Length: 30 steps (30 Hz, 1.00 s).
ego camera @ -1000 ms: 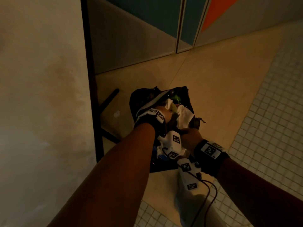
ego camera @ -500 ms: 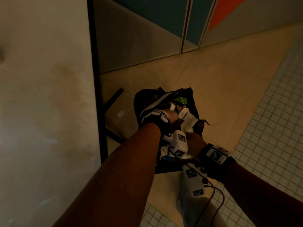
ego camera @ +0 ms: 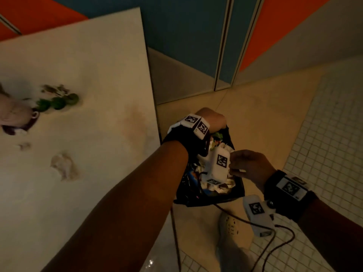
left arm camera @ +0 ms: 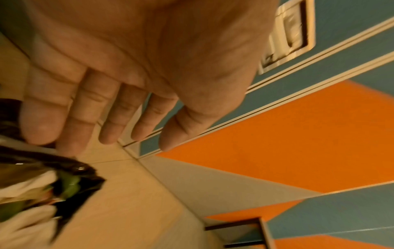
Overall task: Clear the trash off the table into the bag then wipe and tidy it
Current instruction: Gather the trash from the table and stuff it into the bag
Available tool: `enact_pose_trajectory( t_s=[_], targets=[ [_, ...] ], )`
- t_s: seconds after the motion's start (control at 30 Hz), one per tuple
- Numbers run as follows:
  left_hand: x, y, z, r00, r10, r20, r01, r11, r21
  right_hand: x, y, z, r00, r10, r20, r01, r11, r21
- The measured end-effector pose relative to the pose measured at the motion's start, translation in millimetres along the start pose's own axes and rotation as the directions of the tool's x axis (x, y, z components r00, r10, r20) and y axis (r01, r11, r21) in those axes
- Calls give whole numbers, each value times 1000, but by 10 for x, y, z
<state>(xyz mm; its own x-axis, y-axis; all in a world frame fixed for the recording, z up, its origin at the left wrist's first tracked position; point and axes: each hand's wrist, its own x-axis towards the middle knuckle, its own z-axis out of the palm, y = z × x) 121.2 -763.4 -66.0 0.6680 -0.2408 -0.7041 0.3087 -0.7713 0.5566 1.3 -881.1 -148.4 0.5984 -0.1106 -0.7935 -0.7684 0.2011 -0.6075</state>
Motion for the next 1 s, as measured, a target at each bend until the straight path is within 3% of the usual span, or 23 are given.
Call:
enact_pose_trajectory(
  t_s=[0.13,0.2,0.3,0.5,0.7,0.87,1.0],
  targets=[
    [-555,-14,-382,983,178,34,-161,946,-281,-478,-240,264,991,-129,29,131,988,-80],
    [-907,-169,-610,960,276,57,-240,908,-344,-706,-300,426,980,-187,62,194,974,-114],
    [-1381,-551,-1000,934,352,60,-305,874,-380,-1027,-343,717,958,-263,114,276,953,-123],
    [-1976,-1577,-1832,939,337,-63,-342,907,-246,-1445,-318,1445,909,-399,118,414,897,-155],
    [-2354,-2722,-2678,940,232,-251,-246,969,-23,-1592,-364,2429,889,-415,194,455,850,-266],
    [-2493,-3456,-3209,890,46,-453,-64,998,-26,-1443,-450,3258,886,-377,272,465,727,-505],
    [-2568,-3911,-3440,791,-29,-611,130,984,120,-1230,-498,3860,877,-335,343,465,421,-779]
  ],
)
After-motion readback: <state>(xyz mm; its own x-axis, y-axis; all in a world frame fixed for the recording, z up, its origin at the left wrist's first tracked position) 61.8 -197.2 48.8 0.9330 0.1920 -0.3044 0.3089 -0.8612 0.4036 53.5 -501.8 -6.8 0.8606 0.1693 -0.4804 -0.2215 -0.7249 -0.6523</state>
